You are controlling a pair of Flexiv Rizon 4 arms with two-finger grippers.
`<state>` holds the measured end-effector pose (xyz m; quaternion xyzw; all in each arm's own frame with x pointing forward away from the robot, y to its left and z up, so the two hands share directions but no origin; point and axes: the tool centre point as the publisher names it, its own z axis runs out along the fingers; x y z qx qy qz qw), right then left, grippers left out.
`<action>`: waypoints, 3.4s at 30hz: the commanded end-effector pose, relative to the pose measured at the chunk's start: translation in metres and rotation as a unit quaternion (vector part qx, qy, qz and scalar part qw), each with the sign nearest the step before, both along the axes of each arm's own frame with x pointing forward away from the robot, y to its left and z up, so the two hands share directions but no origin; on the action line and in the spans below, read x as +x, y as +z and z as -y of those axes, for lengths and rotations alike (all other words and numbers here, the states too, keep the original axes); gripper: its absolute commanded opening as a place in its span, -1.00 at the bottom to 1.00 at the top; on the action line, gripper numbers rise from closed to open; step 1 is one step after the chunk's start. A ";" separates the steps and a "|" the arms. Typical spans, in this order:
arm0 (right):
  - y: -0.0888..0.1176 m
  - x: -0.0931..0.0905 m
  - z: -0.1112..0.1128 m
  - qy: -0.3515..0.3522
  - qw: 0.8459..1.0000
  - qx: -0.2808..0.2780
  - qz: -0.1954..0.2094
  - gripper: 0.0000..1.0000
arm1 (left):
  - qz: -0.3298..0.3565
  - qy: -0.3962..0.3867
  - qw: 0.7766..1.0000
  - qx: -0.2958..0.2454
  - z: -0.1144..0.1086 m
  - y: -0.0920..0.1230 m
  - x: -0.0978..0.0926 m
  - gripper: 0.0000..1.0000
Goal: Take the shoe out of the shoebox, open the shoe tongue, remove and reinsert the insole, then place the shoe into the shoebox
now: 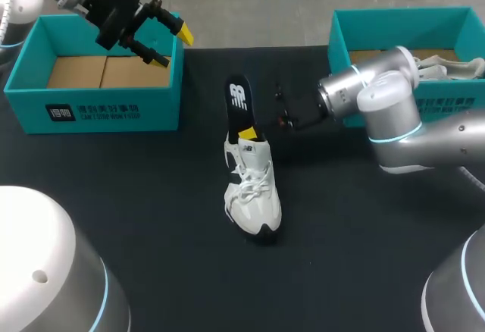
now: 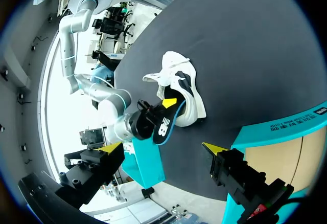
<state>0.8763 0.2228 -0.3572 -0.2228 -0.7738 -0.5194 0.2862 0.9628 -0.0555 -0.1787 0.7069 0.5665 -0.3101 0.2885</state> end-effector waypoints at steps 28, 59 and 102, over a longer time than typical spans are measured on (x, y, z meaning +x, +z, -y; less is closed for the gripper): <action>0.006 0.000 0.006 0.004 1.000 -0.022 0.003 -1.00 | 0.001 0.000 1.000 0.001 0.000 0.000 0.000 1.00; 0.021 0.022 -0.007 -0.006 1.000 -0.023 0.016 -0.75 | 0.001 0.000 1.000 0.001 0.000 0.000 0.000 1.00; 0.024 0.019 -0.004 -0.040 0.999 -0.032 0.006 -1.00 | 0.001 0.000 1.000 0.001 0.000 0.000 0.000 1.00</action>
